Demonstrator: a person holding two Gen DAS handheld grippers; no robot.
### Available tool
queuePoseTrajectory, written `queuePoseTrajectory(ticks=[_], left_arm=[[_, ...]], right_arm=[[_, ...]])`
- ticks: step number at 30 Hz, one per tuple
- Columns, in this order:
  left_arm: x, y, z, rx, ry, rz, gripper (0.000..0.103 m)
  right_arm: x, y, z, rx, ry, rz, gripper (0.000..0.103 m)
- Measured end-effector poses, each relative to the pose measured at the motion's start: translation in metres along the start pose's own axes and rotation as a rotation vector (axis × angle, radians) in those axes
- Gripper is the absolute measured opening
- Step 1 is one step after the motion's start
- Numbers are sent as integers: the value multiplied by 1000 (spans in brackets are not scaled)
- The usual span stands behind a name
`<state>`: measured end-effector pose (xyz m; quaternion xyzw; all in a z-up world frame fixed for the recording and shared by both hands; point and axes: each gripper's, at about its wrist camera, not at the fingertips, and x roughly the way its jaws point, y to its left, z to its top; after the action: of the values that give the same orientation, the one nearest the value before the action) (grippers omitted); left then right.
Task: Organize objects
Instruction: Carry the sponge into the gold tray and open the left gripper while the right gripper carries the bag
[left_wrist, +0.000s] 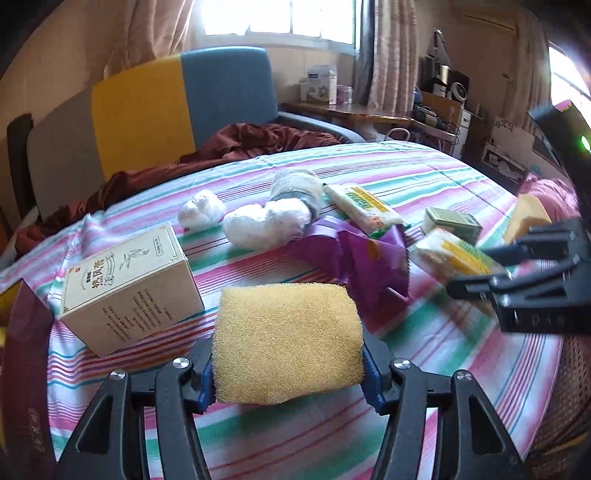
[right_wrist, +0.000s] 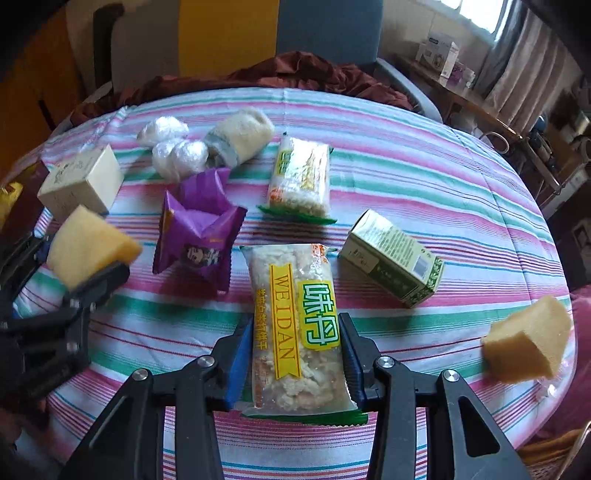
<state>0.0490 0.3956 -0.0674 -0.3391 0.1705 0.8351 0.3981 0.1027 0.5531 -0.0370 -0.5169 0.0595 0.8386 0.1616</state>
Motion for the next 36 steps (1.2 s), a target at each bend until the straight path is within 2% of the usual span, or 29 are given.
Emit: queuePoseTrajectory(ticks=[7,14,22,27,36], left_arm=[[-18,1,-14,5,-15,-11,61],[-41,21,-33,-98,3,-17,61],[-75,39,-42,-119,29,52,61],[-93,51,-43,-132,35,84,61],[-125,89,-43,-210,-1,131,61]], right_arm=[[-10,1,1,19,-56,12,45],[-16,3,-4,59,-75,38,45],[-41,9,-4,52,-228,27,45],[-44,15,-12,109,-216,72,45],[-54,53,-28,143,-194,141,45]])
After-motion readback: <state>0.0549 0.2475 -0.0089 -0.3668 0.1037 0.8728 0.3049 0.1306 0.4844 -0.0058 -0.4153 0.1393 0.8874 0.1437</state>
